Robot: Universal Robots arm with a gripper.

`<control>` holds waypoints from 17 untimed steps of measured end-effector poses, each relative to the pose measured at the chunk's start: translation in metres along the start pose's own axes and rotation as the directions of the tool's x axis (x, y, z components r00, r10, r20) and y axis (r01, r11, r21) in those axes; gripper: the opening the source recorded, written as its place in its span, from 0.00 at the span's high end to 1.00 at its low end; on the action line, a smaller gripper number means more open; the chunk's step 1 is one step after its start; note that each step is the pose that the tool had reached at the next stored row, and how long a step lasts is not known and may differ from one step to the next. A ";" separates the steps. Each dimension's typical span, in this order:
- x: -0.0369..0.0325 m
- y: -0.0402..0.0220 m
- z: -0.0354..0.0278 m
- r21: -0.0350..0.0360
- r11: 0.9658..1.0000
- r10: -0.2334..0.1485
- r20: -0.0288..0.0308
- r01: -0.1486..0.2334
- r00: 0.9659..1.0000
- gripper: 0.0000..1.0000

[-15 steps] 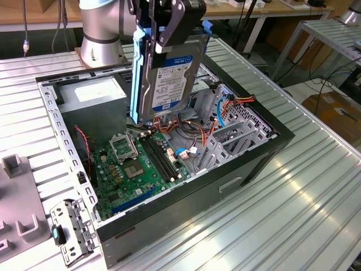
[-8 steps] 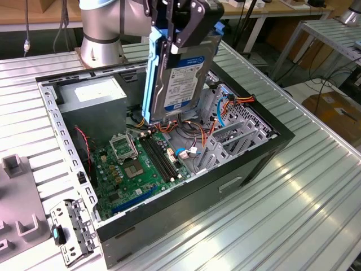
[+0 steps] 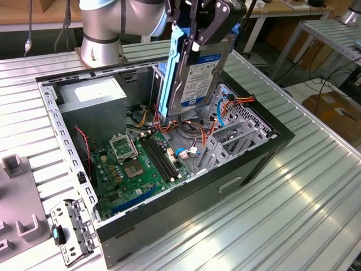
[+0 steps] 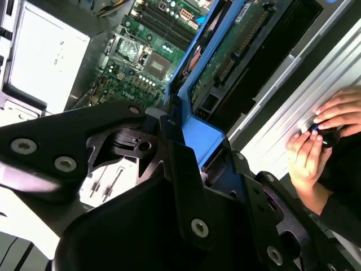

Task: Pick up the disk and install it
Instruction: 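Insert the disk into the insertion slot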

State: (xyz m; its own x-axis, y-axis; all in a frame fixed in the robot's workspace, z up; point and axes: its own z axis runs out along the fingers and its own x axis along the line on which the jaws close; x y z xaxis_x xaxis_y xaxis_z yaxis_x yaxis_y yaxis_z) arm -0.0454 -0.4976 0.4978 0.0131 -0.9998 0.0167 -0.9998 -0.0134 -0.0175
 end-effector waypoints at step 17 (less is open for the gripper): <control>0.0369 -0.0242 0.0047 -0.001 1.000 0.000 -0.004 0.000 1.000 0.63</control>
State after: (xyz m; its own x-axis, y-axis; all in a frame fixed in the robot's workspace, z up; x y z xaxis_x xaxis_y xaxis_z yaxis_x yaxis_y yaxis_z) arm -0.0207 -0.5342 0.4941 0.0126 -0.9997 0.0209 -0.9998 -0.0129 -0.0170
